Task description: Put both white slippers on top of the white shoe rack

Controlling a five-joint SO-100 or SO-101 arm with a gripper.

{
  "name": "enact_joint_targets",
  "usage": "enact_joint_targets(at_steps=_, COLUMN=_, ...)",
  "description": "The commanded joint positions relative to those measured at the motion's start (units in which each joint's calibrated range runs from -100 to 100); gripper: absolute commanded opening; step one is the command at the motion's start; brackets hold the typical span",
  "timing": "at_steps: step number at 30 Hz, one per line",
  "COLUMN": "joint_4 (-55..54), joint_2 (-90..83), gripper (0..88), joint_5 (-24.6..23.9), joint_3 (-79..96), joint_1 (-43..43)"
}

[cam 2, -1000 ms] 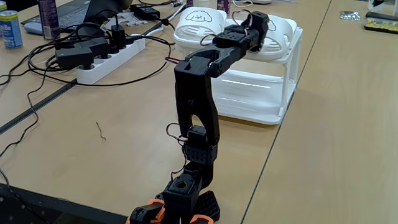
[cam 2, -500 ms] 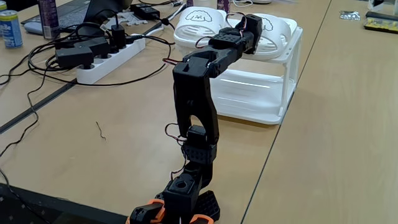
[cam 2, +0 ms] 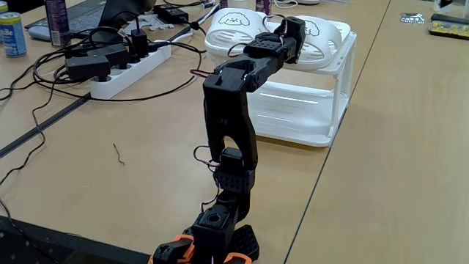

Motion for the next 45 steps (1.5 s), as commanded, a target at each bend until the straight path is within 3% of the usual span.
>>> enact_joint_targets(at_steps=1, joint_4=-0.9, joint_2=-2.7, gripper=13.8, joint_5=0.5, joint_3=-0.8, joint_1=-0.4)
enact_joint_targets(at_steps=45, joint_4=-0.8, joint_2=-3.1, gripper=17.2, joint_5=0.5, joint_3=-6.3, joint_1=-1.5)
